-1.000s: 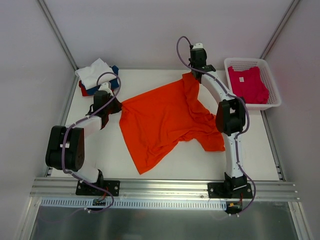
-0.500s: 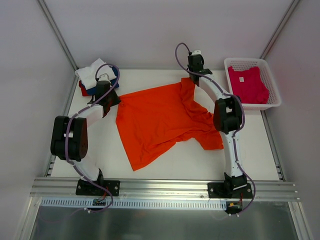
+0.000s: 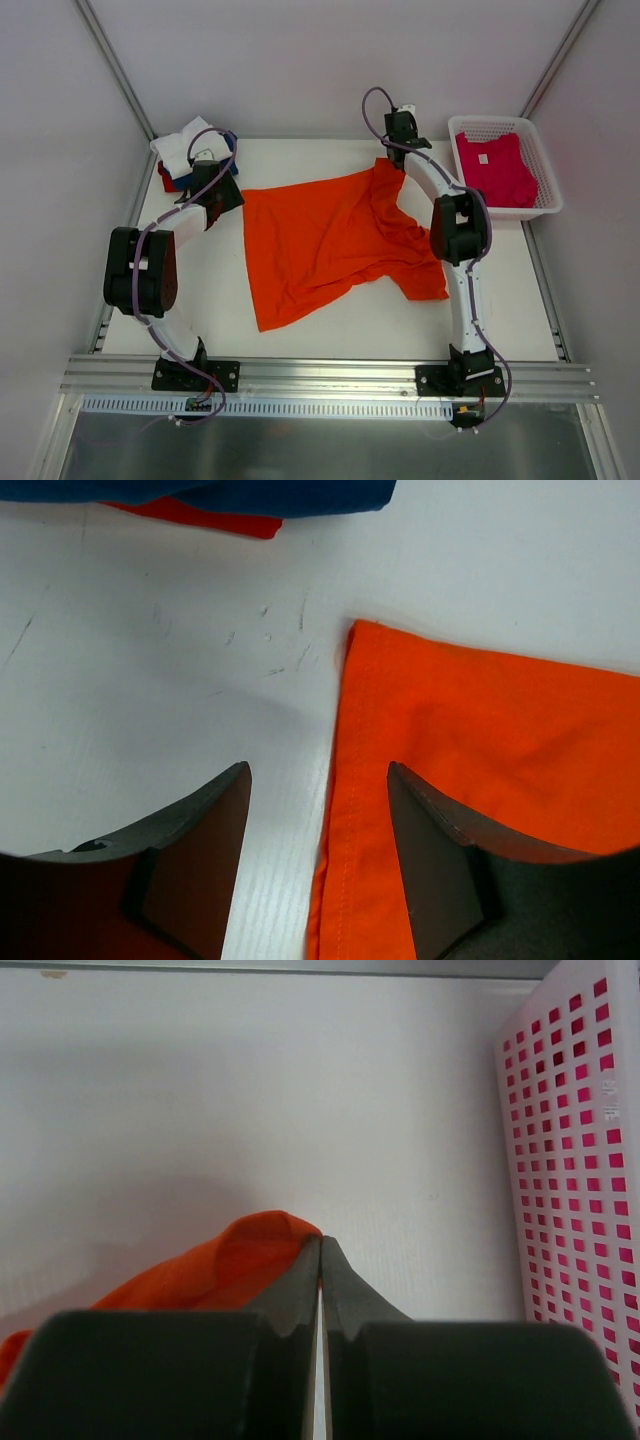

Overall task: Fold and stack the t-shirts
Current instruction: Flatten the tshirt out

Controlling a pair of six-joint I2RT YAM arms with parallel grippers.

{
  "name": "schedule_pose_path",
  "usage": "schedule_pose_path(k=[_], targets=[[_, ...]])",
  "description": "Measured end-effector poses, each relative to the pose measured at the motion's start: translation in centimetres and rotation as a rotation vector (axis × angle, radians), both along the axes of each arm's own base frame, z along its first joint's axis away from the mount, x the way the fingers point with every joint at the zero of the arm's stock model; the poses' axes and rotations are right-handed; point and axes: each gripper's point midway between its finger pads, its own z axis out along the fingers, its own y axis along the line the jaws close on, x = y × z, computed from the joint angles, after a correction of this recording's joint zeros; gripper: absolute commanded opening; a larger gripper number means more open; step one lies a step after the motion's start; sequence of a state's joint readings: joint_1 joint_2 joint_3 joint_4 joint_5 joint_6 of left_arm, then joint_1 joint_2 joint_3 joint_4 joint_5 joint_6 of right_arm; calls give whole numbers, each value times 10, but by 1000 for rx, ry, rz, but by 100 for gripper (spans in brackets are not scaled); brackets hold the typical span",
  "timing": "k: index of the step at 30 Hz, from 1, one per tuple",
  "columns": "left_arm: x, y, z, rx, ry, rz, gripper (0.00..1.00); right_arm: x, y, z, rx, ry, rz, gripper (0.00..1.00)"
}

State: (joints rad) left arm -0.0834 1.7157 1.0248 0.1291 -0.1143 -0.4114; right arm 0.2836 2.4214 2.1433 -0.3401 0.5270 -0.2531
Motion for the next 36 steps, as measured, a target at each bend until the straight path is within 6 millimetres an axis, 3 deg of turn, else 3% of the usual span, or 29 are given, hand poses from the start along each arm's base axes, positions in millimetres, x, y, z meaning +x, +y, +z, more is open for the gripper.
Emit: schedule_pose_path(k=[4, 8, 12, 16, 19, 24, 29, 32, 36], targets=[[-4, -2, 1, -10, 5, -10, 57, -3, -15, -9, -14, 28, -43, 2], [-12, -8, 8, -34, -4, -35, 58, -8, -29, -21, -23, 64, -89, 51], [-18, -14, 17, -58, -20, -56, 58, -13, -37, -25, -39, 88, -113, 68], [-26, -26, 18, -84, -16, -92, 58, -16, -40, -20, -43, 88, -123, 69], [-35, -42, 16, -104, -6, -134, 58, -20, -40, -4, -39, 80, -121, 70], [-50, -77, 10, -124, 24, -206, 58, -32, -32, 51, -10, 17, -102, 70], [-62, -104, 5, -136, 46, -261, 58, -58, 3, 96, 39, -31, -28, 70], [-67, -106, 0, -142, 59, -260, 58, -78, 36, 97, 78, -13, 46, 70], [-68, -106, -9, -152, 86, -249, 58, -112, 72, 65, 96, 82, 135, 70]])
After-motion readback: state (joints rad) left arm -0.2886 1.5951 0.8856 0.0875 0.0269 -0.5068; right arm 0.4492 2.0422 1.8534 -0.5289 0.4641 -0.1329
